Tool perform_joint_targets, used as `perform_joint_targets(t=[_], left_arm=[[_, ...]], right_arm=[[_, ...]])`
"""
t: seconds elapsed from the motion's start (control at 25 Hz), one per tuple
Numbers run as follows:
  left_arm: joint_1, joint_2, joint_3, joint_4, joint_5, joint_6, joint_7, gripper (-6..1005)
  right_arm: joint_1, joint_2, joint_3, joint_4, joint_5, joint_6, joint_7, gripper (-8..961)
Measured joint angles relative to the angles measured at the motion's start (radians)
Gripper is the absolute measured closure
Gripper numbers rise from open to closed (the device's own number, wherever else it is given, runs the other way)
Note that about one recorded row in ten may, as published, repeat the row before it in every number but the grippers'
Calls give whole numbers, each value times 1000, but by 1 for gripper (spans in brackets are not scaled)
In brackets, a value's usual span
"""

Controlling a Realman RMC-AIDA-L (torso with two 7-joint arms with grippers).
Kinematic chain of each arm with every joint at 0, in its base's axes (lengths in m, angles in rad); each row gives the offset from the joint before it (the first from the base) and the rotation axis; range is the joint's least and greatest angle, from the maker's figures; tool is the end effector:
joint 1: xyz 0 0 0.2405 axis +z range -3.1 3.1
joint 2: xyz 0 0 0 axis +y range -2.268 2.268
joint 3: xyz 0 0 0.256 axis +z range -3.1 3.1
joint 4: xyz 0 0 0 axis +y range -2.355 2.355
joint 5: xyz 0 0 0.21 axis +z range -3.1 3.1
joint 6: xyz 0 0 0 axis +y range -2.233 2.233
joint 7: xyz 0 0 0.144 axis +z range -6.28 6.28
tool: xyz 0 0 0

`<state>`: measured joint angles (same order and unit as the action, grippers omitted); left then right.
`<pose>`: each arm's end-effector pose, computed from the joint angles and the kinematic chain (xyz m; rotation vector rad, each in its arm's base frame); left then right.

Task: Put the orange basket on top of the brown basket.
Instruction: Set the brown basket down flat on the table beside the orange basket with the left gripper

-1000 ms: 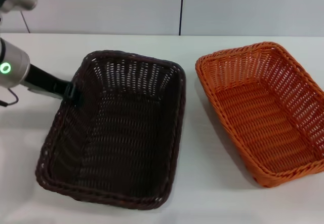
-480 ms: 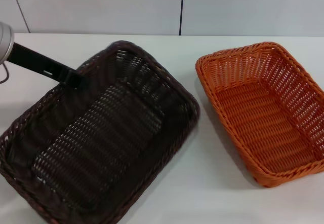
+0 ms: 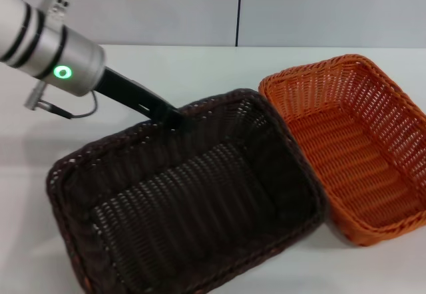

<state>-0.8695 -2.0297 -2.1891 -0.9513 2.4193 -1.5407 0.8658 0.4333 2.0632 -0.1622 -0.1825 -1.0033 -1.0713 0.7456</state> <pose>-0.1555 0.4109 0.0216 -2.7523 -0.9675 0.0485 0.4045 0.3239 0.0826 -1.1101 0.9128 0.8952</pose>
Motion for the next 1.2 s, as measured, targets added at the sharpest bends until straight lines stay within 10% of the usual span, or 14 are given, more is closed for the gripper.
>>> perform_joint_targets(t=[0.6,1.2], left_arm=[[-129,-30,1,221,-34,149,-23,763],[-59,-27,-7,139,-108,91,-24,654]], right_arm=[[-10,0,-6,0,-7,3,0,212],[-16,-8,-9,-25,-53,-11,83,216]])
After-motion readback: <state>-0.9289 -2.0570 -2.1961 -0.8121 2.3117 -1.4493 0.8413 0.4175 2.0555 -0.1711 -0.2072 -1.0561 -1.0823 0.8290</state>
